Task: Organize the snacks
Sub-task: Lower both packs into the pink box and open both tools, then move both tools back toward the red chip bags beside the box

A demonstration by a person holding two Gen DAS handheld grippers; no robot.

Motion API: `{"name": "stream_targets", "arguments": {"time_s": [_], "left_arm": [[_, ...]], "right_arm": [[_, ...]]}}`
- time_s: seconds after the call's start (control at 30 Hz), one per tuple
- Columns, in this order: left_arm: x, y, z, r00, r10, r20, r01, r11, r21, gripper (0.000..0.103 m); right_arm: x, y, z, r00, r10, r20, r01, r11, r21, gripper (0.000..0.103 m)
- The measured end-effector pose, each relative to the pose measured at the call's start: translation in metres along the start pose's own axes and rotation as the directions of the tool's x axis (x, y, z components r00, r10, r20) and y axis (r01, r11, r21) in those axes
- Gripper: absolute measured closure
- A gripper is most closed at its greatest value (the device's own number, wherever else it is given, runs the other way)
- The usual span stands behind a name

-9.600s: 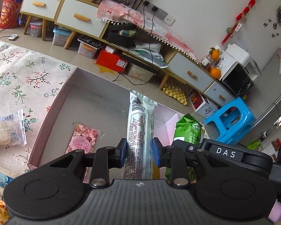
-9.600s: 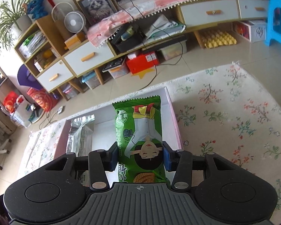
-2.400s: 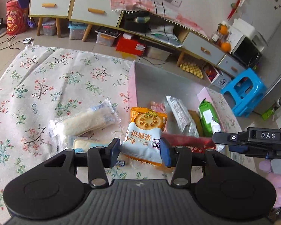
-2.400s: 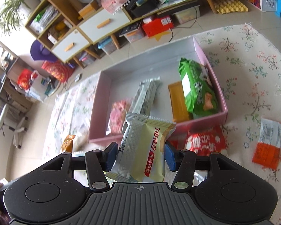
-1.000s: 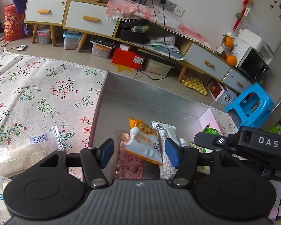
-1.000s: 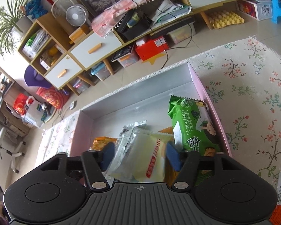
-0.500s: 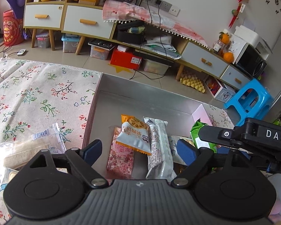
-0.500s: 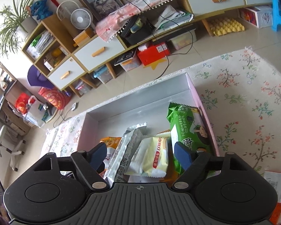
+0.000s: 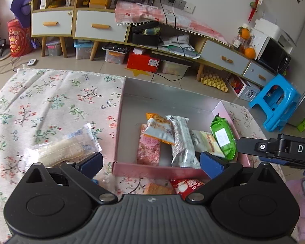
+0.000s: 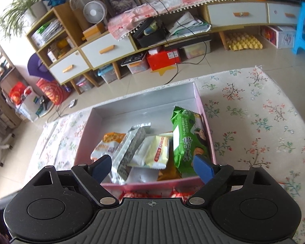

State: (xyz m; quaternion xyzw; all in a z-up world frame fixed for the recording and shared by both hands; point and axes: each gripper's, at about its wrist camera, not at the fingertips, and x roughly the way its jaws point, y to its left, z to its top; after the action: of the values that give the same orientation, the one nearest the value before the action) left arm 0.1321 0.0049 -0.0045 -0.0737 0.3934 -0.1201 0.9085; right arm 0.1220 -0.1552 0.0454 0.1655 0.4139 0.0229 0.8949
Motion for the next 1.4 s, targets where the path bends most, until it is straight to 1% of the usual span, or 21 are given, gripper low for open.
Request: {"name": "stream_targets", "arguments": {"time_s": [0.13,0.2,0.4,0.73,0.97,1.2,1.27,1.4], "left_arm": [[-0.011,0.001,-0.007,0.999,0.038,0.006,-0.038,0.997,0.068,0.001],[-0.016,0.004,-0.009,0.999,0.054,0.004,-0.054,0.995,0.088,0.001],[-0.029,0.023,-0.018,0.997,0.078,-0.006,-0.077,0.992,0.098,0.001],[-0.044,0.051,-0.032,0.987,0.162,-0.003,-0.159,0.975,0.157,0.001],[-0.047,0.072,-0.039,0.979,0.204,-0.016,-0.199,0.967,0.161,0.001],[-0.043,0.078,-0.047,0.978,0.207,-0.018,-0.199,0.959,0.201,0.001],[-0.042,0.076,-0.048,0.983,0.182,-0.019,-0.174,0.962,0.209,0.001],[-0.038,0.06,-0.049,0.992,0.128,-0.02,-0.119,0.964,0.239,0.001]], "right_arm": [[-0.009,0.004,-0.007,1.0,-0.009,-0.002,0.009,0.999,-0.038,0.013],[-0.013,0.005,-0.01,1.0,-0.012,-0.002,0.012,0.999,-0.052,0.013],[-0.021,0.01,-0.021,1.0,-0.026,-0.015,0.025,0.995,-0.096,0.013],[-0.023,0.018,-0.038,0.997,-0.063,-0.038,0.056,0.984,-0.167,0.013],[-0.018,0.012,-0.043,0.992,-0.113,-0.06,0.102,0.981,-0.163,0.013],[-0.014,-0.002,-0.043,0.986,-0.143,-0.081,0.132,0.982,-0.134,0.013],[-0.011,-0.006,-0.044,0.985,-0.148,-0.085,0.136,0.983,-0.127,0.013],[-0.005,-0.011,-0.045,0.985,-0.143,-0.098,0.132,0.985,-0.114,0.013]]}}
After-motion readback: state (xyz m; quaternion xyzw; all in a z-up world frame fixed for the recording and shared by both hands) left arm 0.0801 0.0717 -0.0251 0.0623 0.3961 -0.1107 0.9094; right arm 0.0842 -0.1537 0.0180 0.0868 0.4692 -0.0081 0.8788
